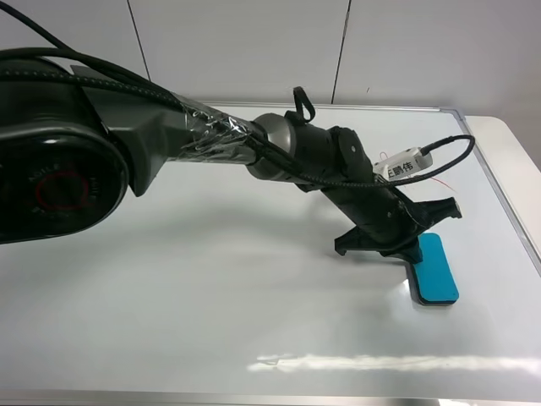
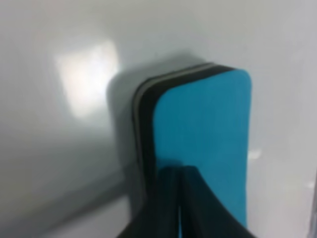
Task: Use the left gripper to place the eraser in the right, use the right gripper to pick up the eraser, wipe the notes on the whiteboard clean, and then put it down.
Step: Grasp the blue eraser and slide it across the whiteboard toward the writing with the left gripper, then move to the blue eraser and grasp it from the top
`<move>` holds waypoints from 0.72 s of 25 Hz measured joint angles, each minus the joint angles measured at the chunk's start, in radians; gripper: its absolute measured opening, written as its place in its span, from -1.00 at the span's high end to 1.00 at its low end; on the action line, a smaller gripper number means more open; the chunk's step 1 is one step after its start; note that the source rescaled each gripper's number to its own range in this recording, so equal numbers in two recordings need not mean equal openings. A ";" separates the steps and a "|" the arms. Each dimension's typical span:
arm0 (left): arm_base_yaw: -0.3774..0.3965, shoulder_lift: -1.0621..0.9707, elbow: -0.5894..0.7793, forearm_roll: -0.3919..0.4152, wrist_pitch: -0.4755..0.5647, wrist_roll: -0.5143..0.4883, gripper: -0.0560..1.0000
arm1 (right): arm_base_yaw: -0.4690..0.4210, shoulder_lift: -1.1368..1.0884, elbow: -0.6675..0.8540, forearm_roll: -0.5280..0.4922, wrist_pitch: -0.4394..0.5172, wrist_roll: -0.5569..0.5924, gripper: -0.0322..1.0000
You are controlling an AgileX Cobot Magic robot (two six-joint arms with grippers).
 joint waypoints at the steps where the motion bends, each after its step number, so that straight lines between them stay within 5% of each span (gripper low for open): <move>1: -0.002 -0.016 0.007 0.022 -0.006 -0.001 0.89 | 0.000 0.000 0.000 0.000 0.000 0.000 -1.00; 10: 0.019 -0.380 0.063 0.306 -0.030 0.060 0.89 | 0.000 0.000 0.000 0.000 0.000 0.000 -1.00; 18: 0.243 -0.733 0.498 0.658 -0.100 0.099 0.89 | 0.000 0.000 0.000 0.000 0.000 0.000 -1.00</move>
